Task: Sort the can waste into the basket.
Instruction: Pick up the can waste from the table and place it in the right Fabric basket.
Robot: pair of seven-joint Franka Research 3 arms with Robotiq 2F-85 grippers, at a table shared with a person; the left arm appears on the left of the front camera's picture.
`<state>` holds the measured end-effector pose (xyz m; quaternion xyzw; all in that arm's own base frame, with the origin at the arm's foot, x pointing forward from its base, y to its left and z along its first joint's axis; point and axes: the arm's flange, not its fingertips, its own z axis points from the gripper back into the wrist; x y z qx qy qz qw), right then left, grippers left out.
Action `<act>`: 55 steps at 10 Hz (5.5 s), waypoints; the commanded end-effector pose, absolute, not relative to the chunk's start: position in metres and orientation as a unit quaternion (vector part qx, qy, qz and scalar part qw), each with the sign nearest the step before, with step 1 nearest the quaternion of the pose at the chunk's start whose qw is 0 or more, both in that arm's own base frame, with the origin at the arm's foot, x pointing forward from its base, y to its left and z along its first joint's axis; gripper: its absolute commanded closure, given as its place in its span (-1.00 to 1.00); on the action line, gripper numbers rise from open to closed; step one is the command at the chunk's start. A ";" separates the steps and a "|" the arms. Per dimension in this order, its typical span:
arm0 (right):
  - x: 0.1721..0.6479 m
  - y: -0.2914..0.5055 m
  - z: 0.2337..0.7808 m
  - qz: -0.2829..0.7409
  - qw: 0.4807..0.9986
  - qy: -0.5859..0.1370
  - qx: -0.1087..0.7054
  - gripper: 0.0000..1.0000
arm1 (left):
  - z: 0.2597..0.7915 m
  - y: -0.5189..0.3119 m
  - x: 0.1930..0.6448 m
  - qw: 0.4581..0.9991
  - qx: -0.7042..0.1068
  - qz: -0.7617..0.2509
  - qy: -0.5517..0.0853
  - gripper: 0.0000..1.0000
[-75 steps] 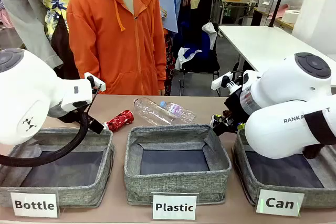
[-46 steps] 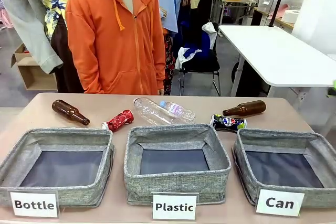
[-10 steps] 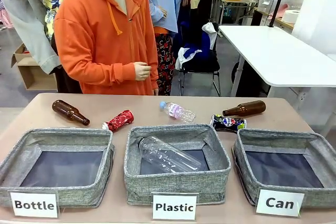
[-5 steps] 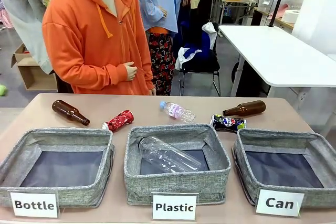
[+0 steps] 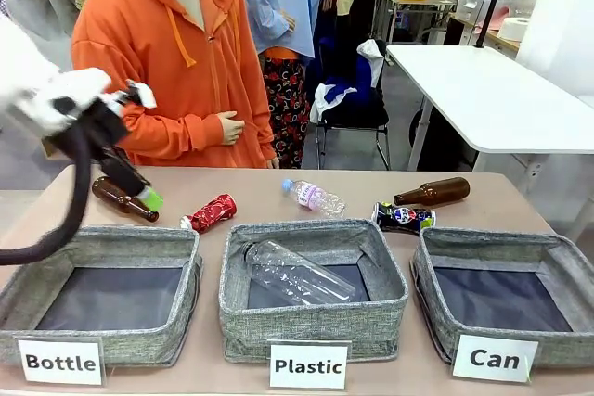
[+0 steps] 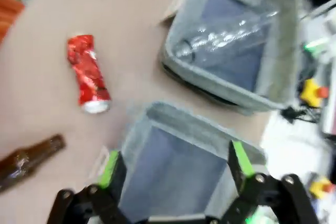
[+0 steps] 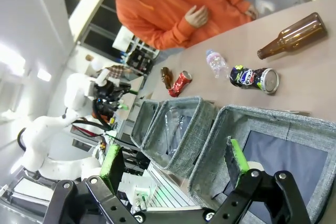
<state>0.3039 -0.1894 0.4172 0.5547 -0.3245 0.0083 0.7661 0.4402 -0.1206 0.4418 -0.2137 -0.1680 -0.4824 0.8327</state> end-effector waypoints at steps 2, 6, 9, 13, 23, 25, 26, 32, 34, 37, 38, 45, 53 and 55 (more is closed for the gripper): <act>0.306 -0.190 0.418 0.016 0.757 -0.341 0.557 -1.00 | 0.451 -0.126 0.456 0.896 -0.130 -0.352 -0.238 -1.00; 0.306 -0.190 0.418 0.016 0.757 -0.341 0.557 -1.00 | 0.436 -0.130 0.465 0.852 -0.159 -0.440 -0.235 -1.00; 0.306 -0.190 0.418 0.016 0.757 -0.341 0.557 -1.00 | 0.483 -0.015 0.416 0.758 -0.329 -0.498 -0.265 -1.00; 0.306 -0.190 0.418 0.016 0.757 -0.341 0.557 -1.00 | 0.514 0.131 0.378 0.789 -0.393 -0.307 -0.360 -1.00; 0.306 -0.190 0.418 0.016 0.757 -0.341 0.557 -1.00 | 0.463 0.293 0.244 0.707 -0.495 -0.088 -0.497 -1.00; 0.306 -0.190 0.418 0.016 0.757 -0.341 0.557 -1.00 | 0.454 0.291 0.242 0.707 -0.491 -0.091 -0.501 -1.00; 0.306 -0.190 0.418 0.016 0.757 -0.341 0.557 -1.00 | 0.460 0.285 0.251 0.714 -0.485 -0.101 -0.495 -1.00; 0.306 -0.190 0.418 0.016 0.757 -0.341 0.557 -1.00 | 0.507 0.126 0.387 0.857 -0.357 -0.250 -0.275 -1.00; 0.306 -0.190 0.418 0.016 0.757 -0.341 0.557 -1.00 | 0.503 0.049 0.451 0.902 -0.268 -0.271 -0.203 -1.00; 0.306 -0.190 0.418 0.016 0.757 -0.341 0.557 -1.00 | 0.469 -0.070 0.528 0.926 -0.146 -0.318 -0.143 -1.00; 0.306 -0.190 0.418 0.016 0.757 -0.341 0.557 -1.00 | 0.456 -0.100 0.546 0.917 -0.135 -0.353 -0.131 -1.00; 0.306 -0.190 0.418 0.016 0.757 -0.341 0.557 -1.00 | 0.337 -0.207 0.589 0.881 -0.048 -0.457 -0.107 -1.00; 0.306 -0.190 0.418 0.016 0.757 -0.341 0.557 -1.00 | 0.304 -0.216 0.600 0.872 -0.056 -0.475 -0.103 0.19; 0.306 -0.190 0.418 0.016 0.757 -0.341 0.557 -1.00 | 0.303 -0.216 0.599 0.872 -0.053 -0.476 -0.101 1.00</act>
